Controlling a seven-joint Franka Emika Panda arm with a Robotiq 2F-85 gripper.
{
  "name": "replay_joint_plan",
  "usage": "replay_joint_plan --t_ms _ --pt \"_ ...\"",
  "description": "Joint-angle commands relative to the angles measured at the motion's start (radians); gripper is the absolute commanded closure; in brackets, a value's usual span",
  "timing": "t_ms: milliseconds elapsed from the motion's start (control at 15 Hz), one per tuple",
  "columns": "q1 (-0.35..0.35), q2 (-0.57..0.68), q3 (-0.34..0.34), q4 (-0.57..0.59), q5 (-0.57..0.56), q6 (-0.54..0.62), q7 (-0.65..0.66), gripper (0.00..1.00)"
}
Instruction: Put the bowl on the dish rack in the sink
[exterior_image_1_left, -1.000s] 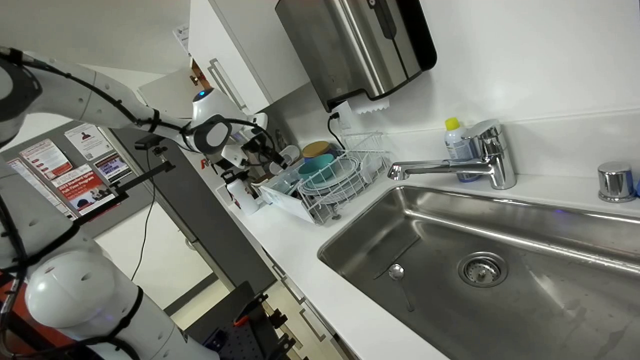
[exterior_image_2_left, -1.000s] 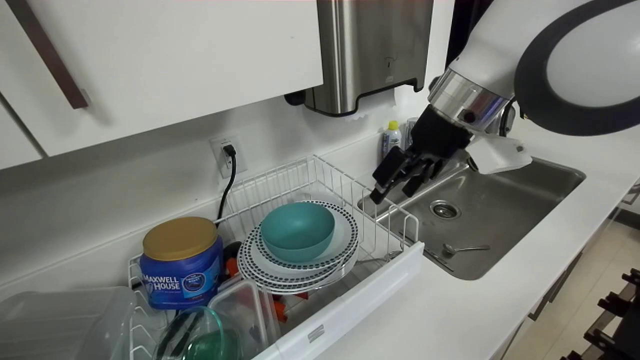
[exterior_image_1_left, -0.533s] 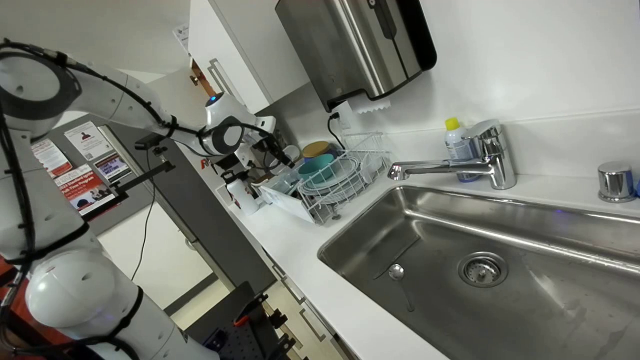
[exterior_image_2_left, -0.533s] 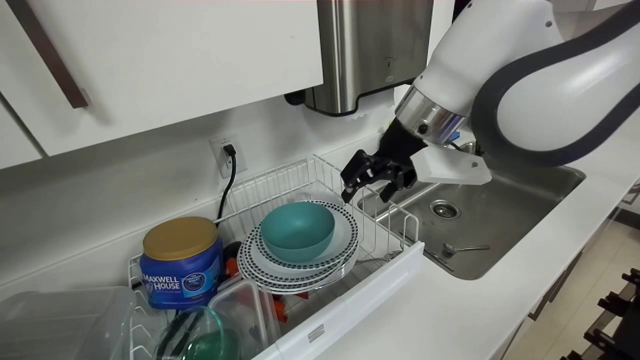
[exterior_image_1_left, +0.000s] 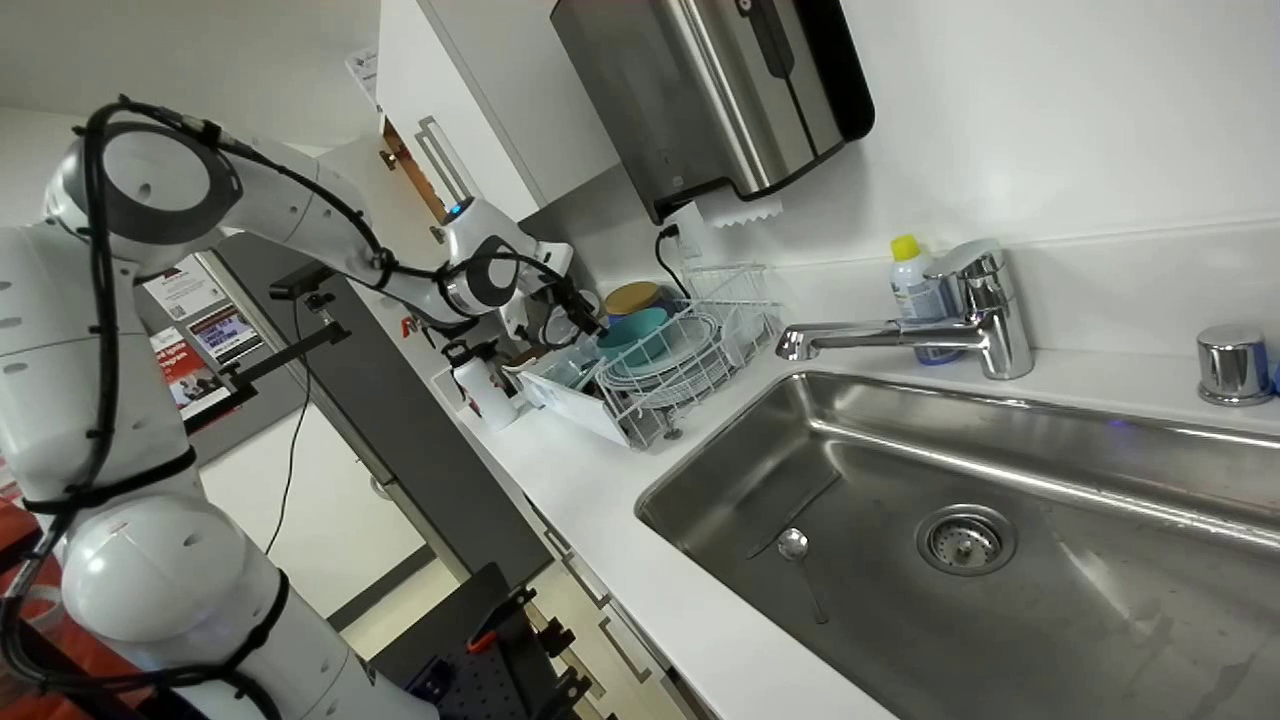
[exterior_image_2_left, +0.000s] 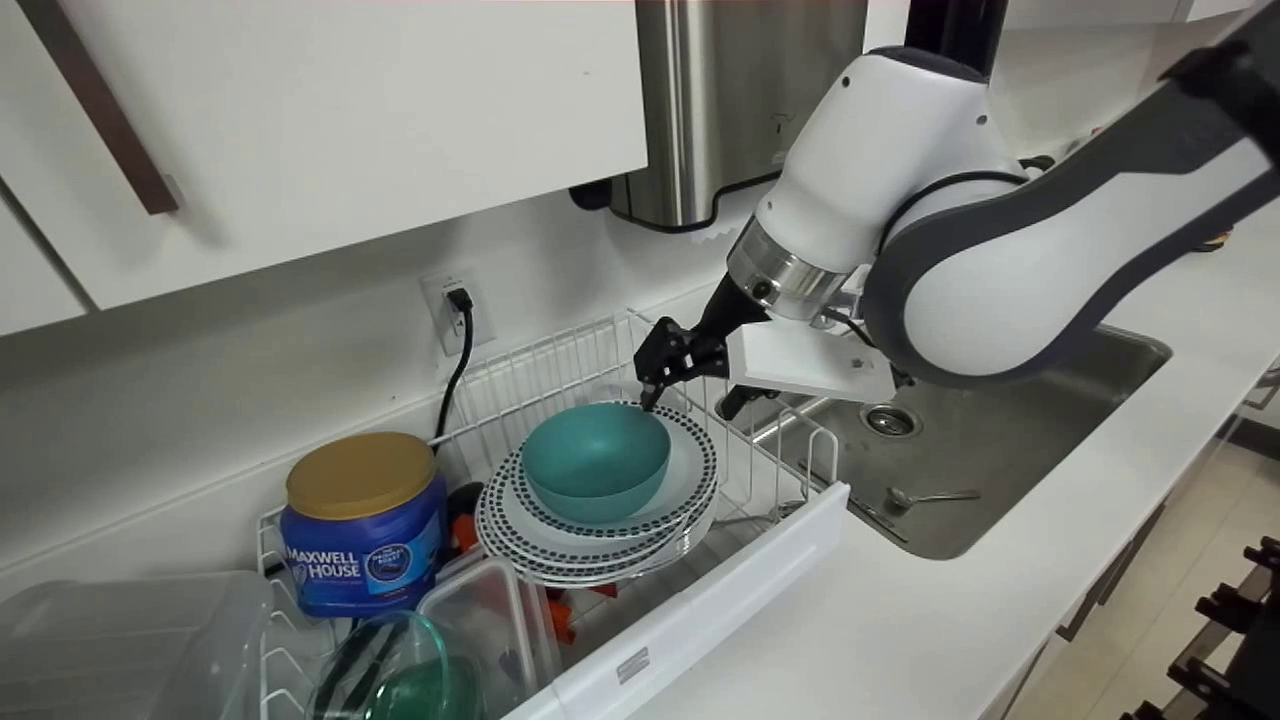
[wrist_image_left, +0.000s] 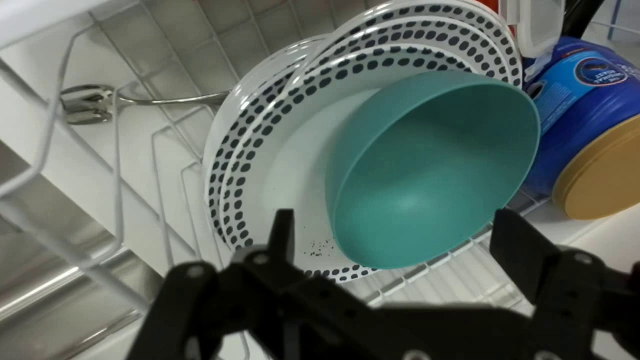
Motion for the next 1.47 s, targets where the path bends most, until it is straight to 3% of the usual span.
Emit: replay_joint_plan --t_ms 0,333,867,1400 --pt "0.004 0.007 0.000 0.007 0.000 0.000 0.001 0.00" --pt "0.024 0.034 -0.010 0.044 0.006 -0.025 0.043 0.00" --pt "0.125 0.107 -0.110 0.161 -0.085 -0.164 0.187 0.00" --pt "0.117 0.215 -0.097 0.242 -0.065 -0.141 0.178 0.00"
